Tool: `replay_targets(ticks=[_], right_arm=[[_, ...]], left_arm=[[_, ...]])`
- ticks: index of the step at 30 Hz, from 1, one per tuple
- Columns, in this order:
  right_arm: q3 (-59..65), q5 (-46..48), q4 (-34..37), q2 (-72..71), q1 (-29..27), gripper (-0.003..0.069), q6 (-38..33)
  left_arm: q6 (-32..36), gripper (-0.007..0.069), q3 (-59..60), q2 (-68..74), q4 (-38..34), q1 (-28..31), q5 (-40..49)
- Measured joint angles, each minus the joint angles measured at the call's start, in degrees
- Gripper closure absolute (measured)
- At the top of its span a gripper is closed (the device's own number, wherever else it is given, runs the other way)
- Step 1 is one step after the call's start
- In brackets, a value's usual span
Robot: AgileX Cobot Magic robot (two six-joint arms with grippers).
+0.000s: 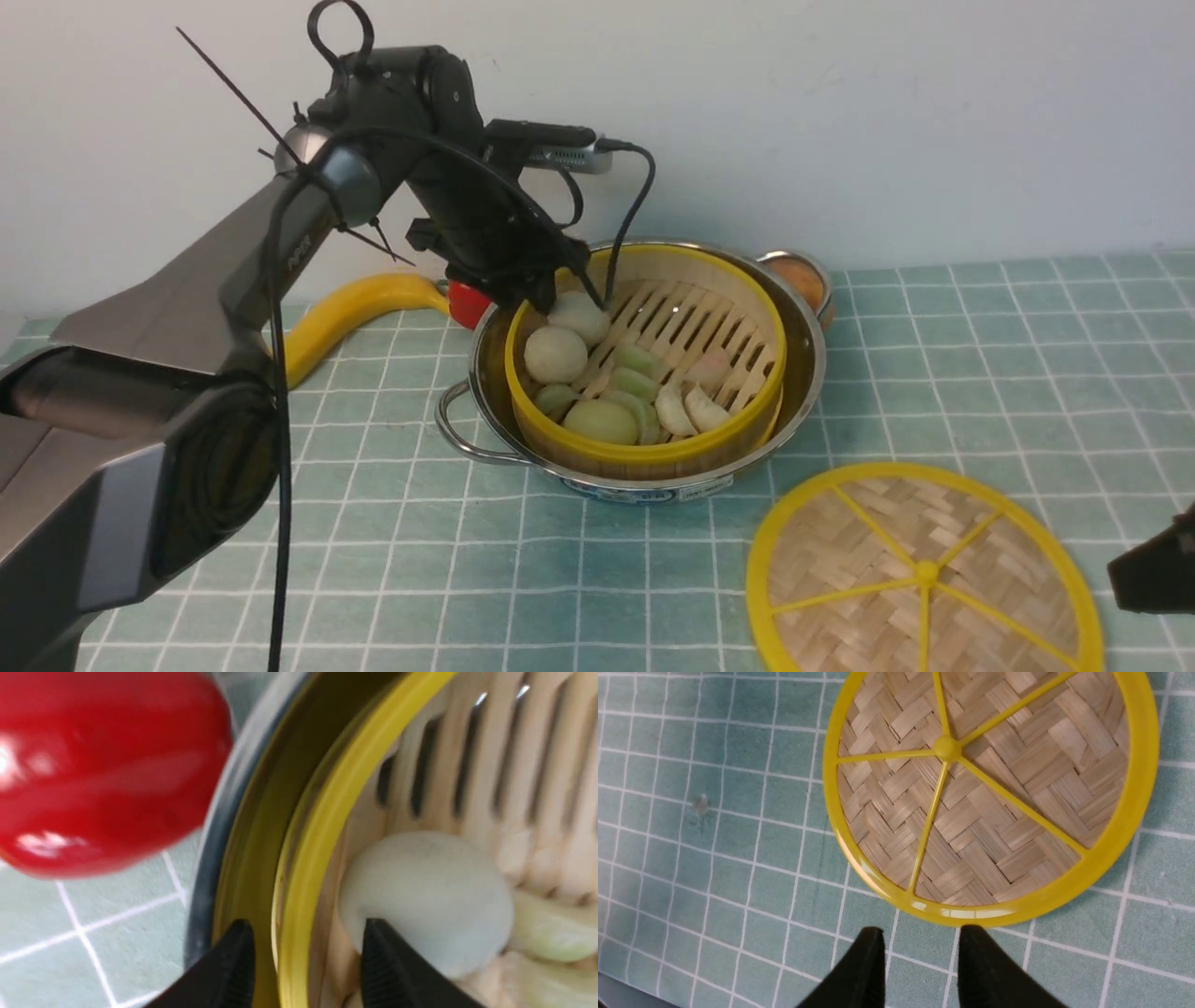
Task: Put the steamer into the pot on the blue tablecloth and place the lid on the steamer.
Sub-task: 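Place the bamboo steamer basket with dumplings into the steel pot with the left gripper, then move the gripper down to the bamboo steamer lid and grasp its center knob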
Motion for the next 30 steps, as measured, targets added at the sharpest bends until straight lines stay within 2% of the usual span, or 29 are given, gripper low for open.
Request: replay_targets(ticks=[5, 12, 18, 22, 25, 28, 30], right_arm=[[0.00, 0.00, 0.23, 0.00, 0.00, 0.0417, 0.00], [0.00, -0.42, 5.11, 0.00, 0.00, 0.0417, -1.54], [0.00, -3.38, 11.66, 0.00, 0.00, 0.0417, -6.84], [0.00, -4.79, 19.13, 0.00, 0.00, 0.0417, -10.85], [0.00, -4.84, 28.33, 0.00, 0.15, 0.0417, -15.95], [0.00, -4.96, 38.50, 0.00, 2.97, 0.0417, -23.18], [0.00, -5.11, 40.80, 0.00, 4.40, 0.0417, -25.25]], left_arm=[[-0.08, 0.0321, -3.00, -4.47, 3.45, 0.00, 0.20], [-1.57, 0.0323, -3.07, -12.29, 5.42, 0.00, 0.37], [-1.99, 0.0431, -3.07, -24.06, 5.06, 0.00, 0.37], [-1.01, 0.0535, -1.93, -33.94, 3.57, 0.00, 0.37], [0.76, 0.0592, 0.43, -40.72, 2.54, 0.00, 0.37], [2.67, 0.0638, 5.24, -49.40, 1.87, 0.00, 0.37], [3.31, 0.0647, 7.45, -52.91, 1.75, 0.00, 0.37]])
